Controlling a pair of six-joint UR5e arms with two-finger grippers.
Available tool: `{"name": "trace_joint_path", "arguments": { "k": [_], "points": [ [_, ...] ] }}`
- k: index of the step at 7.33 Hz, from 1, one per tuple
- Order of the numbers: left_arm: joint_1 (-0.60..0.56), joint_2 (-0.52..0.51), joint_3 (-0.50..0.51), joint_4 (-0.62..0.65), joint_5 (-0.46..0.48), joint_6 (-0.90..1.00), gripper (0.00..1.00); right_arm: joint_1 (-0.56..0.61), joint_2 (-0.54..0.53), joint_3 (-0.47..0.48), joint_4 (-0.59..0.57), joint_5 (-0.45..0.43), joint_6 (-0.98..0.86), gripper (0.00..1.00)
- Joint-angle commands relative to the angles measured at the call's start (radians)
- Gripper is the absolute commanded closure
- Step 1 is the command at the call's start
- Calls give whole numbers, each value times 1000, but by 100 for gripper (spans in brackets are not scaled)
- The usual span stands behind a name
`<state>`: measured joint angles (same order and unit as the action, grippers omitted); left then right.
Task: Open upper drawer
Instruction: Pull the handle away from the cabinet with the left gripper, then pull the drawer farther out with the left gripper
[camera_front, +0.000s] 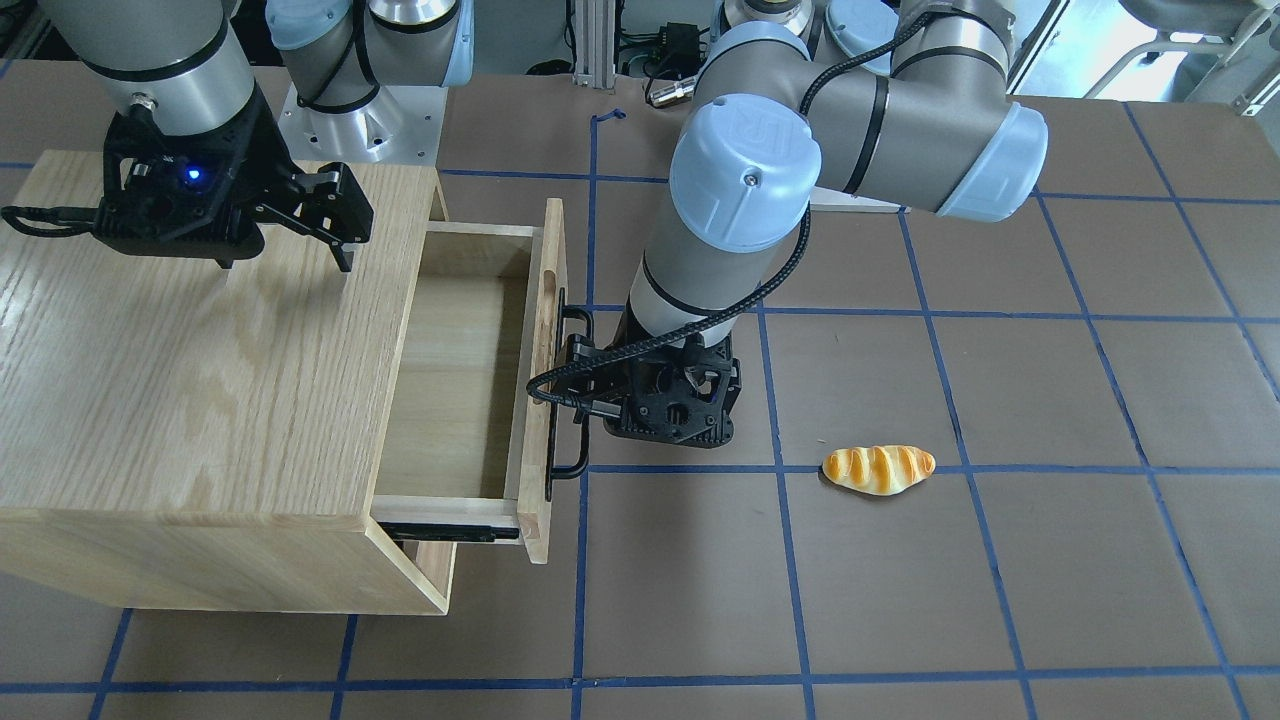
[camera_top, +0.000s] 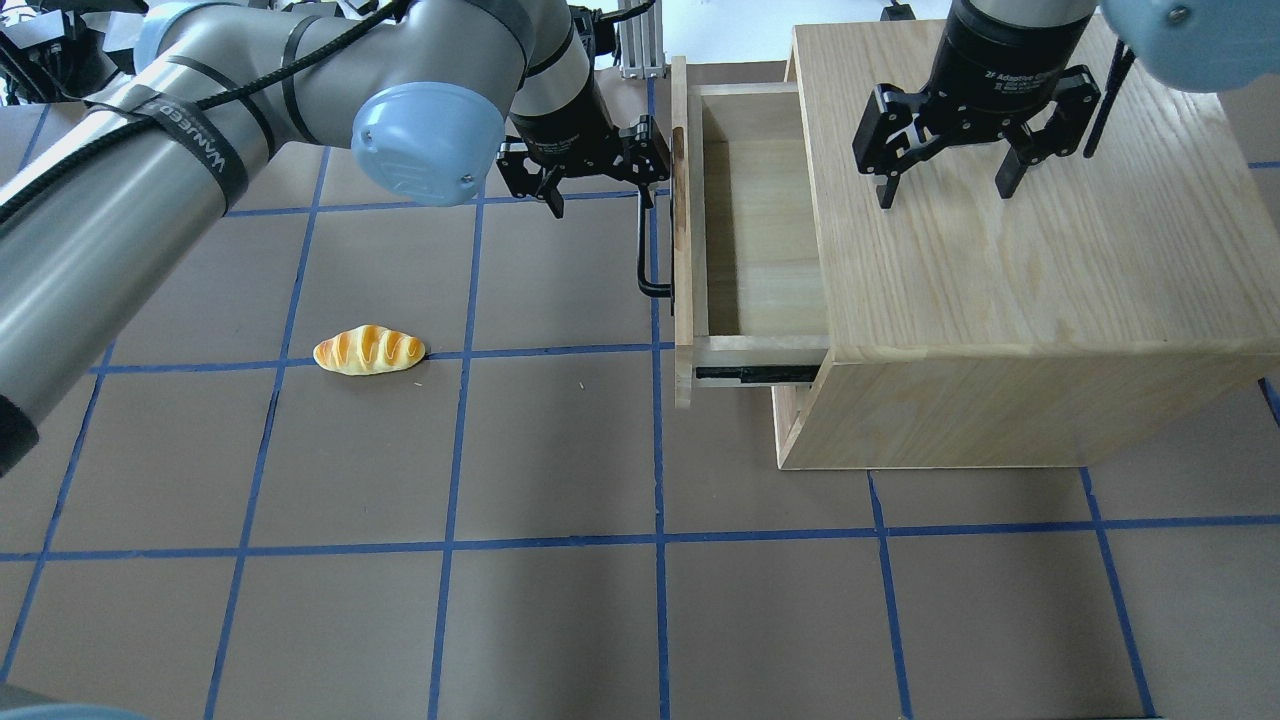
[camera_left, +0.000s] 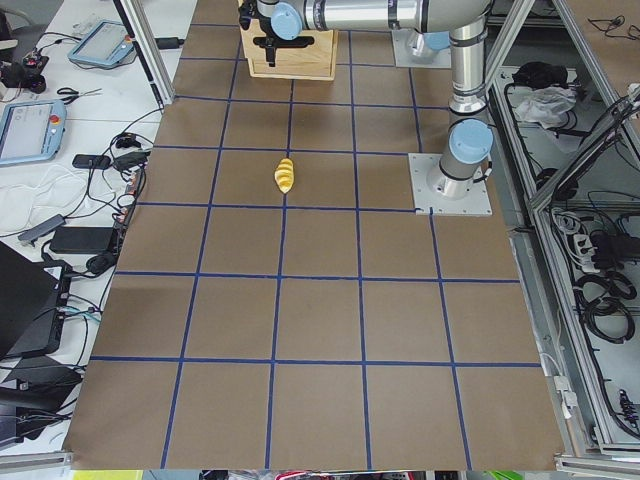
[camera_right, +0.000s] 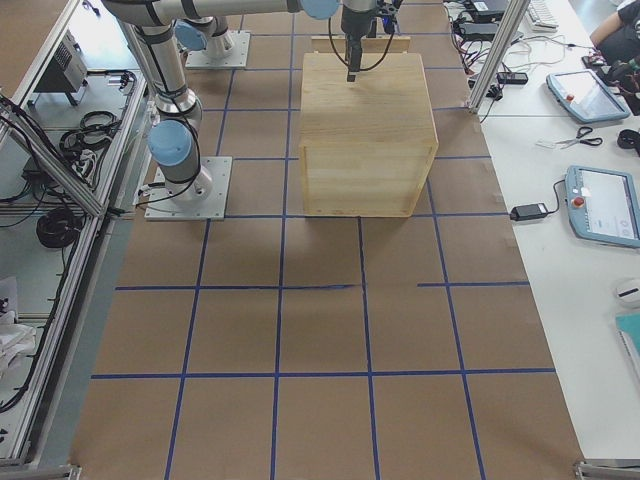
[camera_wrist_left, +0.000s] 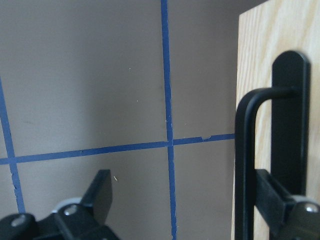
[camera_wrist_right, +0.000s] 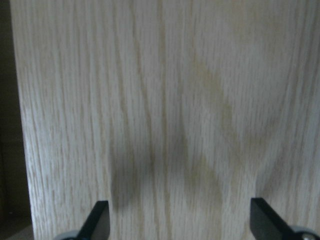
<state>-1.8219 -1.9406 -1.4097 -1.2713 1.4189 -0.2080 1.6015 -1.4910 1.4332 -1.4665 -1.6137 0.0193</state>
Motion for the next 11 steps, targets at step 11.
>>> {"name": "trace_joint_path", "arguments": {
  "k": [11],
  "points": [
    [90,40,0,-77,-12,127,0,0,0,-1,0,0,1,0]
  ]
}}
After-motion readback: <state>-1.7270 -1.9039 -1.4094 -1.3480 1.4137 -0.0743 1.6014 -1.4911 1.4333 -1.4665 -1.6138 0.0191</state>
